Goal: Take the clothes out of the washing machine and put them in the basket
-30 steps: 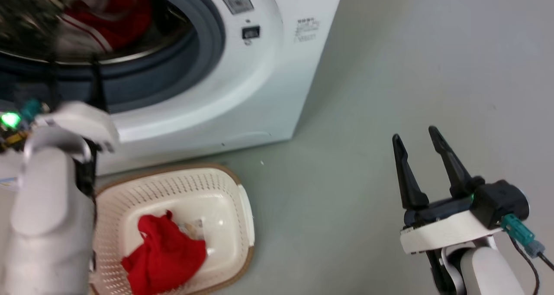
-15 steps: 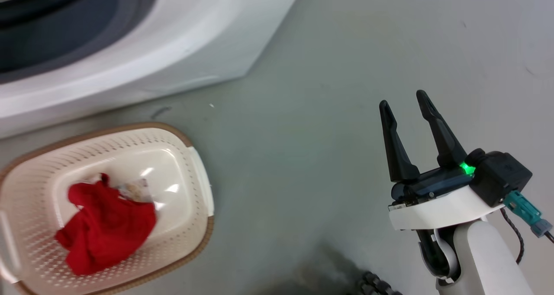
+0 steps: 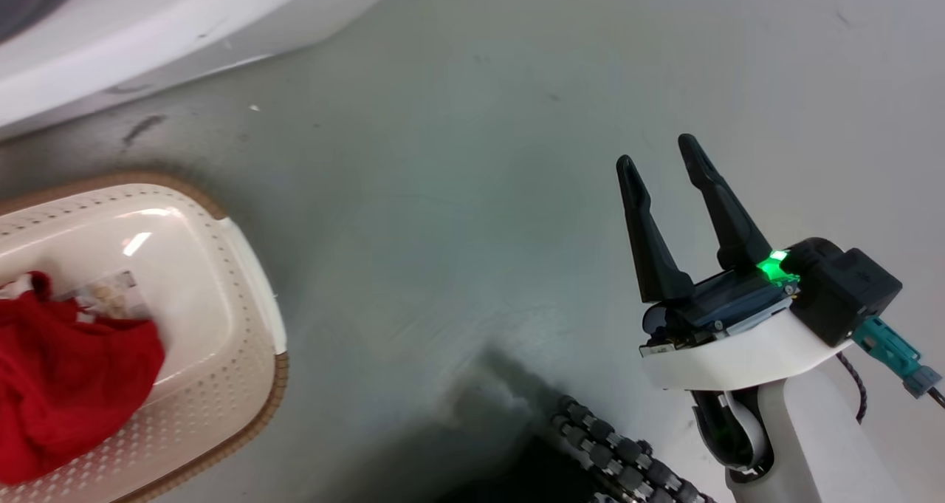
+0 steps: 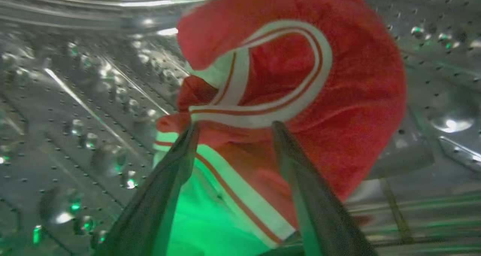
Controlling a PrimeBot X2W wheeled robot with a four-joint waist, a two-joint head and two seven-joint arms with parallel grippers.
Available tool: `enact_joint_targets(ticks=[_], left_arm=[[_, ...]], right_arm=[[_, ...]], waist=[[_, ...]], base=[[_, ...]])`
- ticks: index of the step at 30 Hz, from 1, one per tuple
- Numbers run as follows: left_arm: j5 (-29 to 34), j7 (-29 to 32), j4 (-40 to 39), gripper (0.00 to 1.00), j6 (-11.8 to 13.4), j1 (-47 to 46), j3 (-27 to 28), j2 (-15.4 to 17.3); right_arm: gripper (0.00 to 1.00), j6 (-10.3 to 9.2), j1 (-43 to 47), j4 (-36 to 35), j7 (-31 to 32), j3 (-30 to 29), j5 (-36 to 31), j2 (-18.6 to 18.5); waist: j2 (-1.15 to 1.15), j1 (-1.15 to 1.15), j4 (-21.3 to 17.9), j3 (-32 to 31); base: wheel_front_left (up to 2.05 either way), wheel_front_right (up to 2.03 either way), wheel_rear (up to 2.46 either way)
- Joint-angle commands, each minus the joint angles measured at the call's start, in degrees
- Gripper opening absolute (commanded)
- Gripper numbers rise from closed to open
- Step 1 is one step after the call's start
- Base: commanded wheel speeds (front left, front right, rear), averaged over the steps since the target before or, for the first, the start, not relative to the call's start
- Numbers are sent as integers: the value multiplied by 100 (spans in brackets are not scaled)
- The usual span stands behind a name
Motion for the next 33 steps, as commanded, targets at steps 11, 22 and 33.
enact_joint_targets(ticks=[11, 22, 33], left_arm=[[-364, 1144, -223, 0, 73, 104, -157, 301], [-486, -478, -1149, 0, 795, 602, 171, 437], [-1014, -2502, -917, 0, 998, 1432, 459, -30]], right_arm=[[100, -6, 73, -100, -14, -46, 45, 15], [100, -6, -162, 37, -15, 31, 129, 14], [100, -6, -27, 143, -15, -266, -125, 12]], waist=[[0, -1, -100, 274], [0, -1, -187, 90], [0, -1, 72, -660]], base=[[0, 0, 0], [0, 0, 0], [0, 0, 0]])
